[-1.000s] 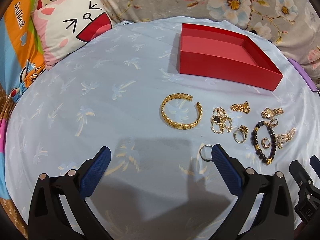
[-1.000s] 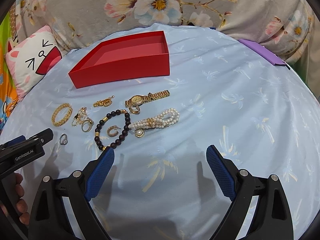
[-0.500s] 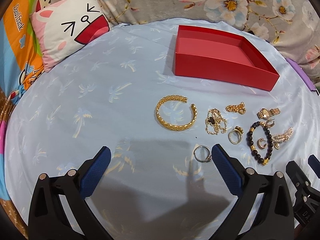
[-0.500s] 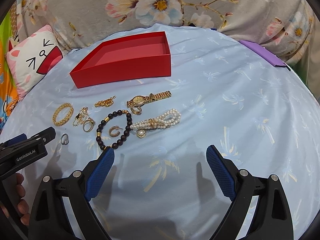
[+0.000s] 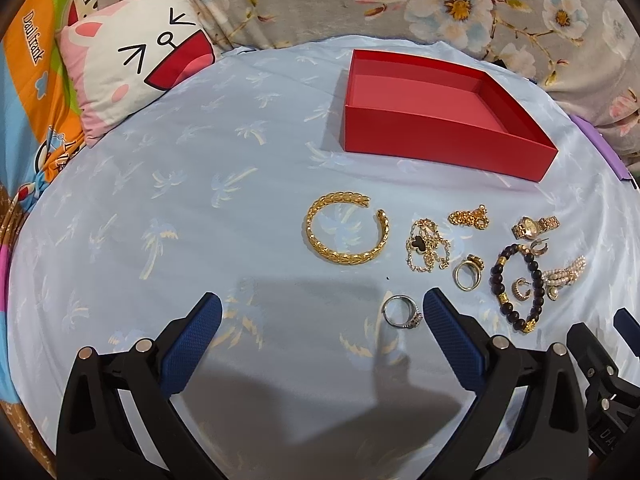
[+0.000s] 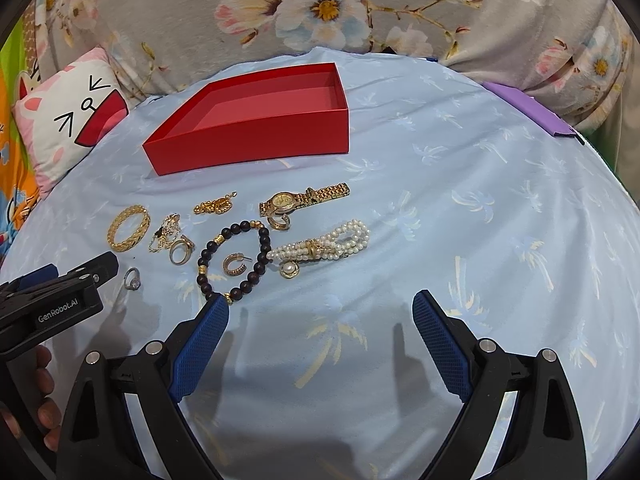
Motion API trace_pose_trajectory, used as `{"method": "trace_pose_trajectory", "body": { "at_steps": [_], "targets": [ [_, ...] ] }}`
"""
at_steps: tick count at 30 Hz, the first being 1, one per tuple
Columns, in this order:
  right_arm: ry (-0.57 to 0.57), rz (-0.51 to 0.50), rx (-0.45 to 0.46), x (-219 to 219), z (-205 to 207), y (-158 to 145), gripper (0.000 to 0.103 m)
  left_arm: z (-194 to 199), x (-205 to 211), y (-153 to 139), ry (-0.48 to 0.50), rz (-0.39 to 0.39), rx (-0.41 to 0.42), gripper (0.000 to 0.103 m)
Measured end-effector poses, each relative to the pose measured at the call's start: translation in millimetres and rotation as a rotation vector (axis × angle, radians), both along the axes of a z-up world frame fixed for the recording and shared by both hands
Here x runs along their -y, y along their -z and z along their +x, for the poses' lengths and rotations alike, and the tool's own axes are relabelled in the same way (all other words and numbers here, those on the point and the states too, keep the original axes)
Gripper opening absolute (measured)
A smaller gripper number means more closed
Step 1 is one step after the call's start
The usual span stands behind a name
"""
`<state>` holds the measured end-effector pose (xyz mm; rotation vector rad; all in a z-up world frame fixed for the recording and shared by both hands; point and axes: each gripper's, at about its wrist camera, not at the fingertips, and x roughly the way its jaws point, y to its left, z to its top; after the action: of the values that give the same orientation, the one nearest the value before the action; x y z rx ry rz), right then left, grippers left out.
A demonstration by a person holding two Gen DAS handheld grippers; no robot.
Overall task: Organize jewelry
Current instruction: 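Move both open tools toward the scattered jewelry, then grasp the gold cuff bangle with the left tool while the right tool approaches the pearl bracelet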
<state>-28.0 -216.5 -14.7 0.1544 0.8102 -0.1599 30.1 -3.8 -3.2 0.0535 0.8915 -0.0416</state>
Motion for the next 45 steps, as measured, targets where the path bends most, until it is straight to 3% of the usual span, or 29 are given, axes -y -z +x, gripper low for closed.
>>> {"method": "trace_pose_trajectory", "body": {
  "at_steps": [35,45],
  "targets": [
    [0.004,0.002,-0.004,1.6,1.0,3.0,0.091,6.7,7.4,6.8,0.002,0.001,-0.007,0.098],
    [0.023,0.011,-0.013,16.6,6.6,8.3,0.091,32.0,-9.5,19.7,-0.031,-0.061,-0.055,0.098]
  ]
}}
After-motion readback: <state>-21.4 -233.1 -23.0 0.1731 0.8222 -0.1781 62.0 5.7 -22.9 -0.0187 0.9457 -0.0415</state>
